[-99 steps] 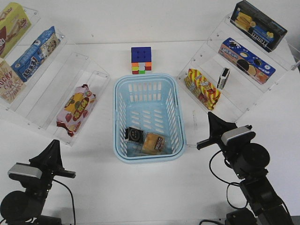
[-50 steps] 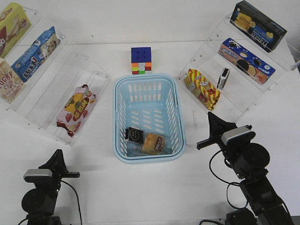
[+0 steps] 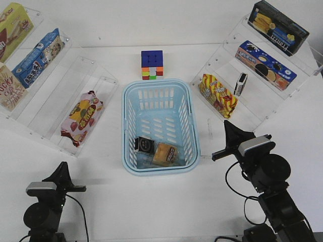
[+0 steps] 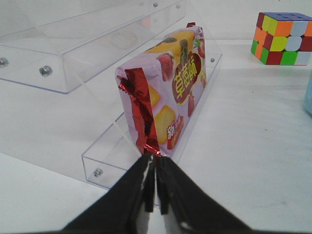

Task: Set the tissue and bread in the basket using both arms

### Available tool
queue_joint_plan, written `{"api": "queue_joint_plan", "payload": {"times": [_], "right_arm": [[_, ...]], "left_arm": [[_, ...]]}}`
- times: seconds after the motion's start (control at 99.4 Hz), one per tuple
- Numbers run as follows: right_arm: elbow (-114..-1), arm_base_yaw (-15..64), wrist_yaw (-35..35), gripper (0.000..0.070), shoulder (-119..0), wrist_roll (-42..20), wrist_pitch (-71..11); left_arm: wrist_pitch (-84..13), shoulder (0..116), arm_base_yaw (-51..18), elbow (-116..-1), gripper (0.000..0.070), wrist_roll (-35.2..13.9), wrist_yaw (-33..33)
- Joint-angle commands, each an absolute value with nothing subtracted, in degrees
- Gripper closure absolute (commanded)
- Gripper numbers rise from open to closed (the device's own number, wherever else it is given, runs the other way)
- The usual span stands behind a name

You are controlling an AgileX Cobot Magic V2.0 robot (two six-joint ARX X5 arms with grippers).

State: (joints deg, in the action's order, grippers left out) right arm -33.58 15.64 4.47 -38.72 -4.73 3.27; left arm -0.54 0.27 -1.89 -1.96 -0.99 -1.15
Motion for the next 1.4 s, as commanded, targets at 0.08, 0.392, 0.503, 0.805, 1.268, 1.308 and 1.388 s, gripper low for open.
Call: {"api": "queue_joint_plan", "payload": {"times": [0.08,0.392,0.503,0.805,1.268,1.308,1.388], "right_arm": [[-34.37,15.73,4.47,0.0699,-38.98,-5.06,3.90],[-34.35,15.73,4.34,0.0699,-38.98,-4.84,3.79],[-33.04,15.59,1.32,0.0699,-37.65,2.13,3.51],[-12.10,10.74,-1.41,0.0699,-19.68,9.13,8.01],[-0.73,5.43,-1.96,0.0699,-0.25,5.87,-7.16],[-0.73,5.23,-1.87,0.0699,-0.71,5.15,-7.11],[-0.73,5.23,-1.54,0.0699,-0.84,5.13,-6.83]], "left_arm": [[0.10,0.19,-1.83,-0.80,0.0699,-1.13,-1.08],[0.10,0.19,-1.83,-0.80,0.0699,-1.13,-1.08],[0.10,0.19,-1.83,-0.80,0.0699,-1.13,-1.08],[0.10,0.19,-1.83,-0.80,0.0699,-1.13,-1.08],[0.05,0.19,-1.83,-0.82,0.0699,-1.13,-1.08],[0.12,0.19,-1.83,-0.82,0.0699,-1.13,-1.08],[0.08,0.19,-1.83,-0.82,0.0699,-1.13,-1.08]]}}
